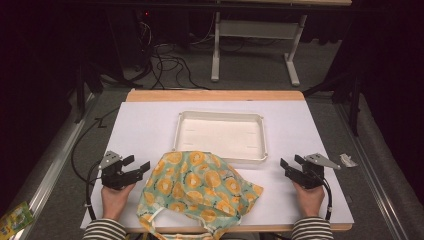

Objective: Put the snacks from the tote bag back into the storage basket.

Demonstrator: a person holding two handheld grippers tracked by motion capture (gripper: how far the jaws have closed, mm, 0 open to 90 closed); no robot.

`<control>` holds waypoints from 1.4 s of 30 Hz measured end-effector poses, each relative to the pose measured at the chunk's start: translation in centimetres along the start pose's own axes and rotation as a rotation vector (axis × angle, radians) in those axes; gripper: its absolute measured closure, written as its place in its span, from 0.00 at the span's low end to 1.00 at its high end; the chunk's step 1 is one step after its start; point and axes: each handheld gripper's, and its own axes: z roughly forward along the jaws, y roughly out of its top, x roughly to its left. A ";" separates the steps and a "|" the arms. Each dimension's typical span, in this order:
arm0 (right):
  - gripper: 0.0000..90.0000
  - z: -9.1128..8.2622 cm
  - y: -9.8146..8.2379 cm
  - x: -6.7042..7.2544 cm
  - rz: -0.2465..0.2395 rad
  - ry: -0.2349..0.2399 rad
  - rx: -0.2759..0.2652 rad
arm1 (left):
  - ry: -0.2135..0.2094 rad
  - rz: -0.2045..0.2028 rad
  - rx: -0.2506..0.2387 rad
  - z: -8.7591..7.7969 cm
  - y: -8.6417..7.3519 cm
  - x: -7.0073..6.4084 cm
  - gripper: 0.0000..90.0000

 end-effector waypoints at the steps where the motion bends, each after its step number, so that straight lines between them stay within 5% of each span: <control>1: 0.42 0.0 0.0 0.0 0.000 0.000 0.000 | -0.003 0.005 -0.001 -0.1 0.0 -0.1 0.28; 18: 0.42 0.1 0.0 0.1 -0.015 -0.002 0.005 | -0.063 0.019 -0.062 -2.0 0.8 -2.0 0.27; 42: 0.42 0.1 0.0 0.2 -0.021 -0.008 0.008 | -0.143 0.086 -0.076 -3.6 1.1 -5.5 0.26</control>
